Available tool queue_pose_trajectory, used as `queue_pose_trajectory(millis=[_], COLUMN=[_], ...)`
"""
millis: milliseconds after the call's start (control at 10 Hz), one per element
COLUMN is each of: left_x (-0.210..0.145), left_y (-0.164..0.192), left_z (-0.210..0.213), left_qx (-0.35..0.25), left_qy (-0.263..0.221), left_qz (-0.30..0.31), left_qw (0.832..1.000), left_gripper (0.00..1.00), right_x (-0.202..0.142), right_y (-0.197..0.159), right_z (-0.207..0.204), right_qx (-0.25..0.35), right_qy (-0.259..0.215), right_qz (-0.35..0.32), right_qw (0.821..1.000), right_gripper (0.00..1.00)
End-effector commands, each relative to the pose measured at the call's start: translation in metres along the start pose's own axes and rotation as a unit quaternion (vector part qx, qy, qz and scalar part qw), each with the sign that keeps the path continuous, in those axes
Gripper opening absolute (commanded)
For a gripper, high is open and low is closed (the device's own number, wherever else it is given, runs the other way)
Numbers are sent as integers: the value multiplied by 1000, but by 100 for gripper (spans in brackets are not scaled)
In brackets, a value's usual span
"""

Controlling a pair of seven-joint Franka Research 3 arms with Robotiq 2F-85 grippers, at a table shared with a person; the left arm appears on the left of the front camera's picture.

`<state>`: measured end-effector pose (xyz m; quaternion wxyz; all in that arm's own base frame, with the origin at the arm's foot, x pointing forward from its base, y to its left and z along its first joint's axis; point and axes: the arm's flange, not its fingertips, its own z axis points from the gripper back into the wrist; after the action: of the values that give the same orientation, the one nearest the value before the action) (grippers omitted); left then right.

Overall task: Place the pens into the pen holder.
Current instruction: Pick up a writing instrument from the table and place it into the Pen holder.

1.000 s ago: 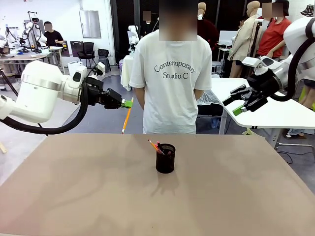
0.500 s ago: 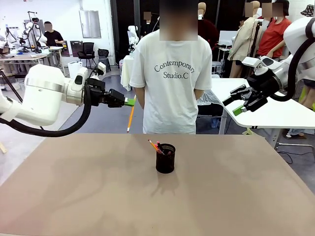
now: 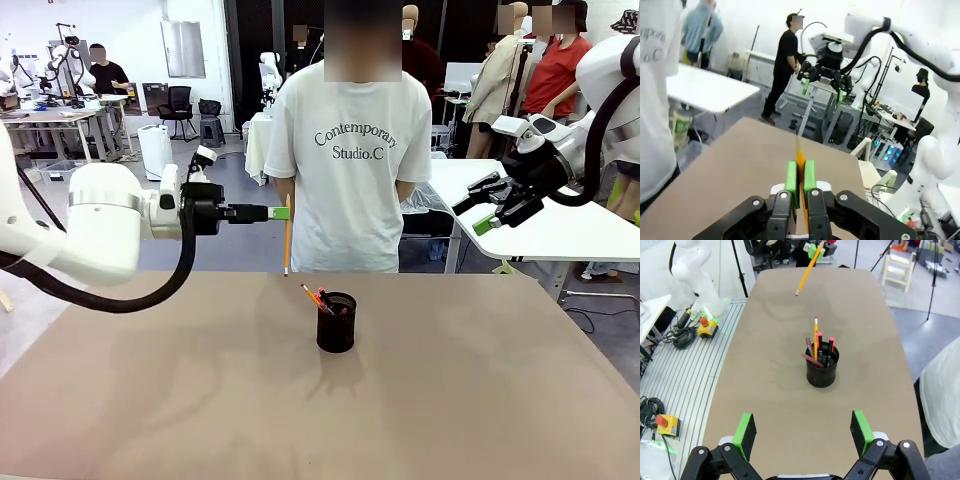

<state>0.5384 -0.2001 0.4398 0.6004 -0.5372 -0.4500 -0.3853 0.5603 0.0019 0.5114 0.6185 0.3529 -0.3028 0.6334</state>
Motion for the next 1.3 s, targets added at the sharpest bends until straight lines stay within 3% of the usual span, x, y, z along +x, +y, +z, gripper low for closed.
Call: queue_pose_trajectory(millis=[0, 300, 400, 700, 1200], left_x=[-16, -38, -44, -58, -57], left_y=[-7, -11, -12, 3, -4], left_z=[-14, -38, -46, -67, -59], left_qx=[16, -4, -12, -2, -10], left_qy=[-78, -100, -93, -78, -78], left_qz=[-68, -93, -83, -138, -110], left_qw=[995, 991, 992, 987, 991], left_gripper=[0, 0, 0, 0, 0], right_x=[5, 5, 5, 5, 5], right_y=[0, 0, 0, 0, 0], right_z=[1, 1, 1, 1, 1], right_qx=[3, 3, 3, 3, 3], right_qy=[1, 1, 1, 1, 1], right_qz=[-7, -7, -7, -7, -7], right_qw=[1000, 1000, 1000, 1000, 1000], right_gripper=[100, 100, 100, 100, 100])
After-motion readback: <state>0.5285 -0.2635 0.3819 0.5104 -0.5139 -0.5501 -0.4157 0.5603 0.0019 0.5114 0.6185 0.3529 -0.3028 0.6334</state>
